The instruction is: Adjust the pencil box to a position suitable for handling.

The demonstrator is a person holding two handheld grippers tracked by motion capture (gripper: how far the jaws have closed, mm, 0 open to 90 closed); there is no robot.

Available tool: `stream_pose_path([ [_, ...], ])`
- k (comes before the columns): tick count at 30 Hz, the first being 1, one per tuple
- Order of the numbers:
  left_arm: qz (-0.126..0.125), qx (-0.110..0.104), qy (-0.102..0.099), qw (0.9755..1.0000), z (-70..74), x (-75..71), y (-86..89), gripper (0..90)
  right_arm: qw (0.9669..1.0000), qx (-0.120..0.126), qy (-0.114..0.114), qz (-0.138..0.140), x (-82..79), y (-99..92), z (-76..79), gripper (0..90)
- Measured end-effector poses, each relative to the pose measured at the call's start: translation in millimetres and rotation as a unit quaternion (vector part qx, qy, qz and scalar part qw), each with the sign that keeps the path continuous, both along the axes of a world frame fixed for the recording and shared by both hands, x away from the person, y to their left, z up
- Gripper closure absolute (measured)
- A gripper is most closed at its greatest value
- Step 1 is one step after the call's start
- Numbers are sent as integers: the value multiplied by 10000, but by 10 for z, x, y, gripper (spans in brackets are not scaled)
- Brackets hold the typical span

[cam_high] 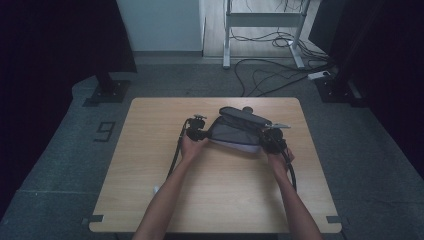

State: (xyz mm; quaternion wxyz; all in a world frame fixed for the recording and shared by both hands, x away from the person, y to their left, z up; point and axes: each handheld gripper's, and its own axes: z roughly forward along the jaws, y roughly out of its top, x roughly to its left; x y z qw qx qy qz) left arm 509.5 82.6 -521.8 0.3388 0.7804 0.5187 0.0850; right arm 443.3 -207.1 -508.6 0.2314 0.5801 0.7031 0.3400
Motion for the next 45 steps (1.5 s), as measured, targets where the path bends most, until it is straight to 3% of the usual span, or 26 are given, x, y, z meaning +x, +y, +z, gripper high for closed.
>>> stream_pose_path([
  [5,-36,-36,-197,9998,184,-75,44,804,9998,55,-182,24,-62,16,113,849],
  [19,-95,-65,-501,9987,534,-231,189,806,9983,76,-567,134,-223,124,431,853],
  [33,-129,-86,-725,9972,727,-364,348,805,9959,97,-849,293,-320,245,574,854],
  [40,-158,-164,-713,9972,762,-437,426,804,9949,1,-939,361,-395,309,648,855],
  [45,-184,-193,-724,9970,778,-502,488,803,9939,62,-1007,434,-448,344,693,855],
])
